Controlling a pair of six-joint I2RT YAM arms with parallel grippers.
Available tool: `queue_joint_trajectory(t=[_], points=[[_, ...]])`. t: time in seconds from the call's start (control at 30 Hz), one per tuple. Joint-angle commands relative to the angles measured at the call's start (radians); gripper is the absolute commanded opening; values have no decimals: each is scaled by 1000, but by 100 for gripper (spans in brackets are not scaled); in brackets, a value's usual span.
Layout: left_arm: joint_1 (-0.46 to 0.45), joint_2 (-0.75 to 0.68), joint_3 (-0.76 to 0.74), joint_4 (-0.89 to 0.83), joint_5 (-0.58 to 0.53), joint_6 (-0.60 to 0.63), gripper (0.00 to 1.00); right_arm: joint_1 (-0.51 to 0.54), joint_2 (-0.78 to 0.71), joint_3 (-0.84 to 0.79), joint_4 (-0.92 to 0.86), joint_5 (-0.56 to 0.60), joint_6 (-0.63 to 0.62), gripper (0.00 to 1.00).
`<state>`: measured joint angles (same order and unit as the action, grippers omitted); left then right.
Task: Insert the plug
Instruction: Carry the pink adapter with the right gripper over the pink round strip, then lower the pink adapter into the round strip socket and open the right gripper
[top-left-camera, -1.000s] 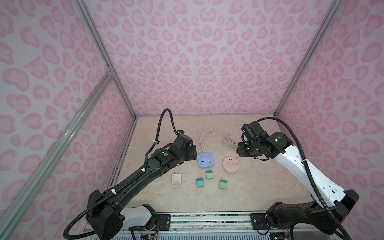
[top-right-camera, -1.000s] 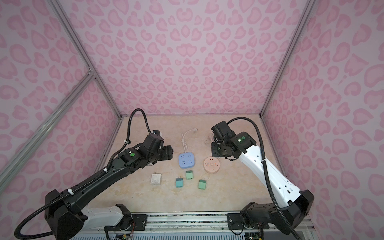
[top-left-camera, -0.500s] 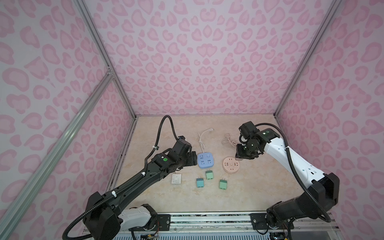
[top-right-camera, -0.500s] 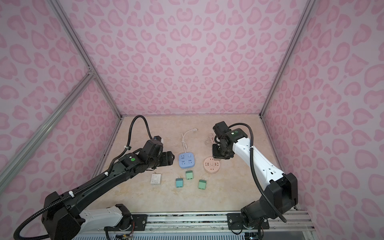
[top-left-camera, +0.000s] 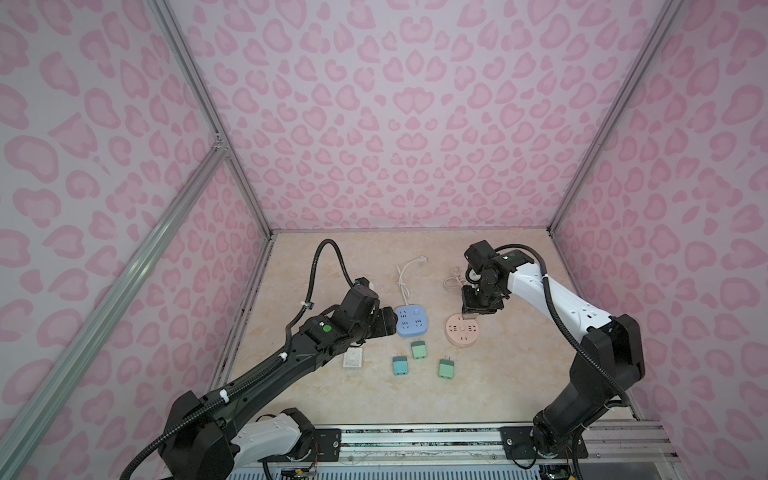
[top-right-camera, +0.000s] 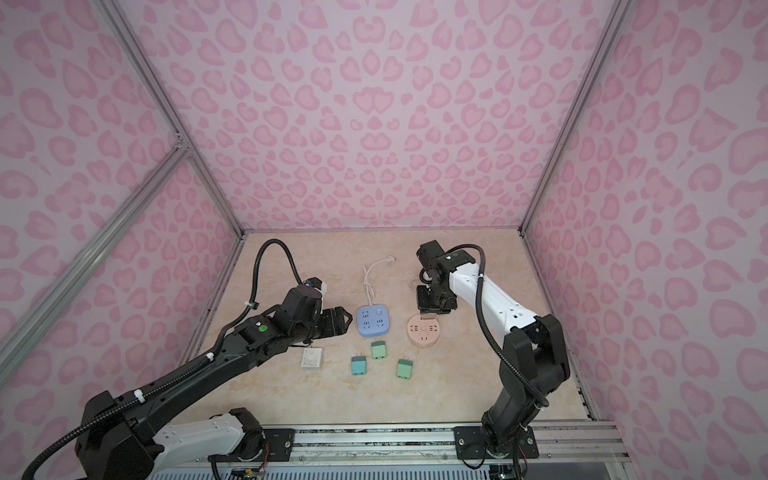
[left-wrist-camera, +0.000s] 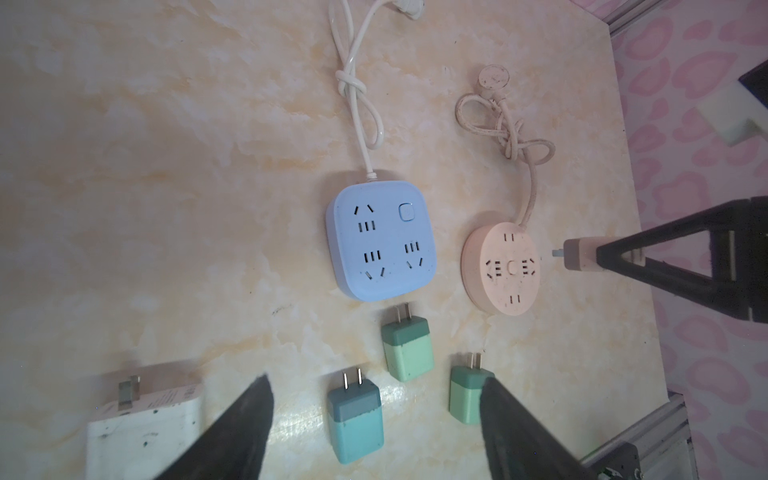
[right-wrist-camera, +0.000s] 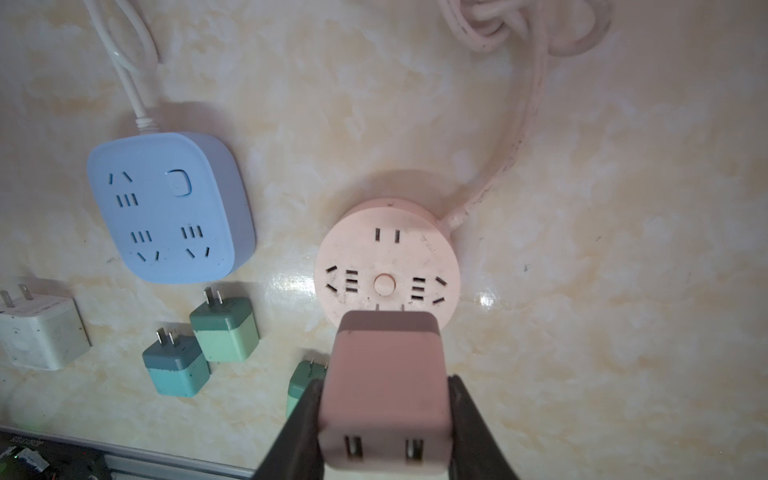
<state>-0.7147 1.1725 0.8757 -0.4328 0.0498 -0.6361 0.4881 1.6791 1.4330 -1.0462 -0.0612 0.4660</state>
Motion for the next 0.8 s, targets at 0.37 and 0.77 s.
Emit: queue_joint_trajectory(t=[0.37,0.77], points=[[1,0,-28,66,29,-17,80,-4,118,27,51,-29,-15,0],[0,1,-42,65,20,-17,80,1,151,8,44,8,-31,0]])
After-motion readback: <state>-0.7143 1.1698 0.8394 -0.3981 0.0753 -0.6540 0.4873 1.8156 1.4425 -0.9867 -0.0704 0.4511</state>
